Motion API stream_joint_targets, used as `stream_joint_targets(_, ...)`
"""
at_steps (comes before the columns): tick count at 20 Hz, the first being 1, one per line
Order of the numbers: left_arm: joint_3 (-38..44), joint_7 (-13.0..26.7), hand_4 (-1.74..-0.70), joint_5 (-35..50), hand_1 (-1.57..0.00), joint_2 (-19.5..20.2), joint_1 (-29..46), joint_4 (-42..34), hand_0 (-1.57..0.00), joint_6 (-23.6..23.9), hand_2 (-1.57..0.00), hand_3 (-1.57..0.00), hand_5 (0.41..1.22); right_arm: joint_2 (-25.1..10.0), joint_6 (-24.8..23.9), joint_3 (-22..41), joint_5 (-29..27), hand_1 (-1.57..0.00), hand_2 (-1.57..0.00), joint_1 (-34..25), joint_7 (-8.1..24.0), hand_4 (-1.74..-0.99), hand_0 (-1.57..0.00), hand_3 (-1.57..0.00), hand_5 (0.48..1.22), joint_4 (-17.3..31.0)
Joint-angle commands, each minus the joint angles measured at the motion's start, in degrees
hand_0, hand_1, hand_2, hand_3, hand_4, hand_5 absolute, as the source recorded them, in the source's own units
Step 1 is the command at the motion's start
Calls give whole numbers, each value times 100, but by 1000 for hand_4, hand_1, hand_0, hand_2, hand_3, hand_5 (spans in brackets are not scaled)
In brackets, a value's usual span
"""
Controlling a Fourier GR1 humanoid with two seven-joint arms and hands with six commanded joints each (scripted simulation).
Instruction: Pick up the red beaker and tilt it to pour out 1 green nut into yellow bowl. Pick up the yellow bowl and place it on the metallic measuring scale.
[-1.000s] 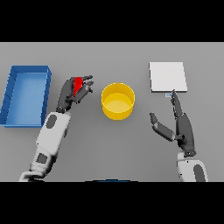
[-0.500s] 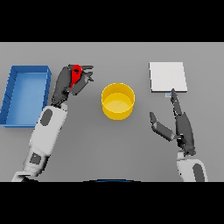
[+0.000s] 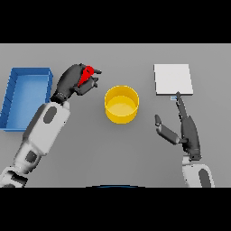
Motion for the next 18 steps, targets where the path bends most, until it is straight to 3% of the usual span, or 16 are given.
stream_joint_targets(1, -170, 168, -1737, -229, -1568, 59, -118, 26, -1568, 19, -1568, -1567, 1128, 10, 22, -13, -54, 1, 1, 18, -30, -1254, 1, 1, 683, -17)
stream_joint_targets(5, -1029, 600, -1739, -1174, -1570, 358, -554, 128, -1570, -169, -1570, -1569, 1127, 13, 63, 8, -76, 1, 1, 20, 1, -1256, 1, 1, 690, -70)
stream_joint_targets(8, -1529, 672, -1740, -1699, -1570, 469, -932, 381, -1570, -341, -1570, -1570, 1173, 5, 83, 50, -43, 1, 1, 125, -39, -1270, 1, 1, 700, -159)
stream_joint_targets(10, -1801, 603, -1740, -1946, -1571, 570, -1109, 459, -1571, -463, -1571, -1570, 1190, 32, 43, 47, -21, 1, 1, 89, 39, -1274, 1, 1, 704, -157)
stream_joint_targets(12, -2087, 530, -1649, -2201, -1571, 651, -1293, 530, -1571, -604, -1571, -1571, 1201, 43, 58, 31, -66, 1, 1, 57, -19, -1284, 1, 1, 705, -117)
stream_joint_targets(13, -2208, 456, -1666, -2295, -1571, 720, -1408, 532, -1571, -717, -1571, -1571, 1205, 46, 73, 22, -104, 1, 1, 118, -92, -1283, 1, 1, 702, -100)
stream_joint_targets(16, -2674, 405, -1695, -2581, -1571, 748, -1838, 664, -1571, -1312, -1571, -1327, 1213, 155, 46, -25, -220, 1, 1, 23, -47, -1288, 1, 1, 685, -6)
stream_joint_targets(17, -2833, 284, -1701, -2702, -1571, 710, -1938, 798, -1571, -1296, -1571, -1277, 1215, 157, 25, -29, -210, 1, 1, 72, -161, -1292, 1, 1, 678, -1)
stream_joint_targets(18, -2993, 174, -1707, -2796, -1571, 675, -2040, 874, -1571, -1371, -1571, -1336, 1216, 184, 18, -47, -251, 1, 1, 64, -163, -1294, 1, 1, 672, -1)
